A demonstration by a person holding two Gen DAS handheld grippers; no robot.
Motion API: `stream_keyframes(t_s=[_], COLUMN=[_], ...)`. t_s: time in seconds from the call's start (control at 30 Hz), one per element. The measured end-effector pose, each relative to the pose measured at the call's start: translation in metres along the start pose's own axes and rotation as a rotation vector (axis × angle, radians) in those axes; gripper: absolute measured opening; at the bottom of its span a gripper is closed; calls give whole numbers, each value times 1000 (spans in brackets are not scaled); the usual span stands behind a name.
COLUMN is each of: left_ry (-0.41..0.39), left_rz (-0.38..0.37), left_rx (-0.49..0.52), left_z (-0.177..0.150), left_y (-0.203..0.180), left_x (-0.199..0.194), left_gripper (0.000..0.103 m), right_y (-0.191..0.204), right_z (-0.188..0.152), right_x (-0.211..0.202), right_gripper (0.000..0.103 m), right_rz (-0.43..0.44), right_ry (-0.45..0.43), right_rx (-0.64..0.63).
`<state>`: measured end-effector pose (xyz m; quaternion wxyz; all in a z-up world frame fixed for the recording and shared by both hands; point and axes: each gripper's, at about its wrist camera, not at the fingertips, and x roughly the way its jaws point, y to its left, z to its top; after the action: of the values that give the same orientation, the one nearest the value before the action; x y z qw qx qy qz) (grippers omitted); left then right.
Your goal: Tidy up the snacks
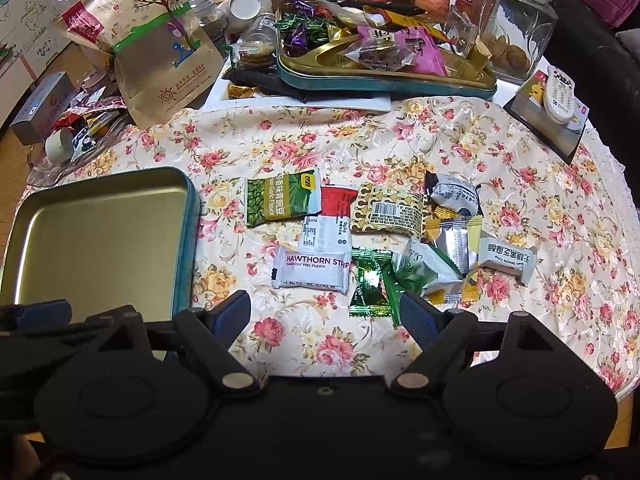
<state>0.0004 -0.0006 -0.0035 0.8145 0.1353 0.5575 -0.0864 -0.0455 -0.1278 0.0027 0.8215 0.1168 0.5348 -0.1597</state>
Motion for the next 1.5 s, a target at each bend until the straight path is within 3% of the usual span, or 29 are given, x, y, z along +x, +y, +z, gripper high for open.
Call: stream_keyframes(t_s=[1.5], left_ry=[18], left_rz=[-4], left_rx=[-15], left_z=[-1], left_y=[1], left_x=[2], left_gripper=[59], right_y=[3], right_z=[-2], right_x=[1], right_gripper=[86], right_rz=[1], right_ry=[11], right_rx=[-10])
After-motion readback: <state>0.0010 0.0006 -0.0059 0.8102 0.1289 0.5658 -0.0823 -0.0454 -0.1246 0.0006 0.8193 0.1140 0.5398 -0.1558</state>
